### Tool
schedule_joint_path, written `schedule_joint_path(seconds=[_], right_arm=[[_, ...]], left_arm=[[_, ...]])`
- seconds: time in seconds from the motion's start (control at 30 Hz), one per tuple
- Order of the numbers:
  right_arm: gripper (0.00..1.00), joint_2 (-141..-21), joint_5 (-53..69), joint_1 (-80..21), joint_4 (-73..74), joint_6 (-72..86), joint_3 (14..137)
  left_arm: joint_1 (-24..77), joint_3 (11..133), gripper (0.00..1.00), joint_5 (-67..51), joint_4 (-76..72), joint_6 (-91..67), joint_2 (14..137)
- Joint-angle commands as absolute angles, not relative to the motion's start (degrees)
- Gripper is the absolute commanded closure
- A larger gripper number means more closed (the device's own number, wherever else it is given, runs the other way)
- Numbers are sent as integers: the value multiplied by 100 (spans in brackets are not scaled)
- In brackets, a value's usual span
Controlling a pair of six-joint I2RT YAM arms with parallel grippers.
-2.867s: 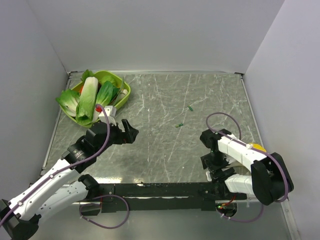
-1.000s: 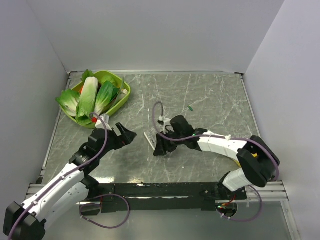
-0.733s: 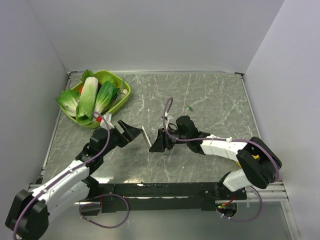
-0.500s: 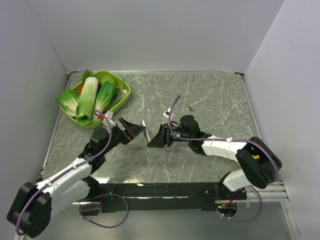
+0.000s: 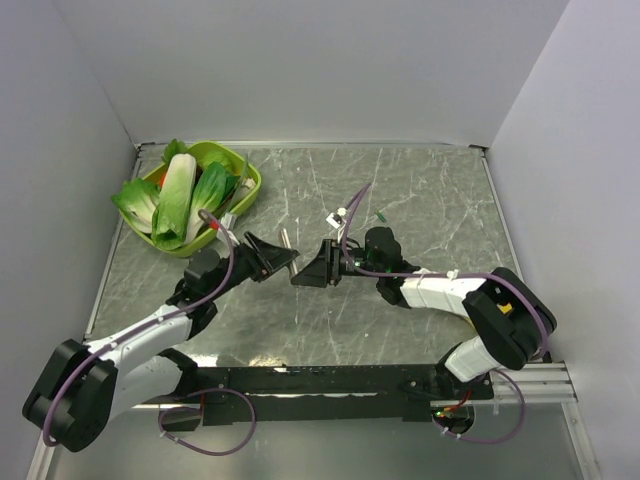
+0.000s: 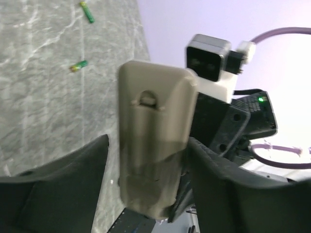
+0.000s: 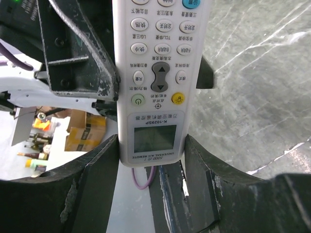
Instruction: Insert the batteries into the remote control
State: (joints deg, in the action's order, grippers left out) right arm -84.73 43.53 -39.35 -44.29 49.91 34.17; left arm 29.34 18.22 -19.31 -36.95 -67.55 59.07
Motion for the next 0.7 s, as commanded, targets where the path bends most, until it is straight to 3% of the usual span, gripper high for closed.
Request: schedule_joint_path(seconds=[0.0, 0.03, 0.13, 0.3, 0.33, 0.43, 0.53, 0.67], right_arm=[[73, -8604, 4614, -3876, -5115, 5080, 3691], [72, -8604, 4623, -3859, -5150, 5089, 3691], [65, -8596, 4667, -3832, -5150, 5098, 3656], [29, -8280, 4834, -3543, -4485, 4809, 3613], [18, -8192, 4860, -3464, -4282, 4764, 3604], [6, -7596, 4765, -3182, -3011, 4317, 3743], [3, -7112, 4083, -3138, -933, 3254, 4428], [3, -6987, 3359, -3120, 587, 2804, 5498]], left_arm=[[2988, 2249, 45, -2145, -4175, -6618, 5959], [2988, 2285, 59, -2145, -4123, -6575, 5968], [2980, 2425, 78, -2110, -3860, -6434, 5959], [3058, 2907, 99, -1611, -2622, -5592, 5828], [3085, 3031, 99, -1461, -2323, -5155, 5801], [3304, 3506, 99, -627, -1154, -4250, 5704], [3769, 3919, 99, -20, -388, -3597, 5756], [4200, 4253, 99, 597, 130, -3086, 5871]])
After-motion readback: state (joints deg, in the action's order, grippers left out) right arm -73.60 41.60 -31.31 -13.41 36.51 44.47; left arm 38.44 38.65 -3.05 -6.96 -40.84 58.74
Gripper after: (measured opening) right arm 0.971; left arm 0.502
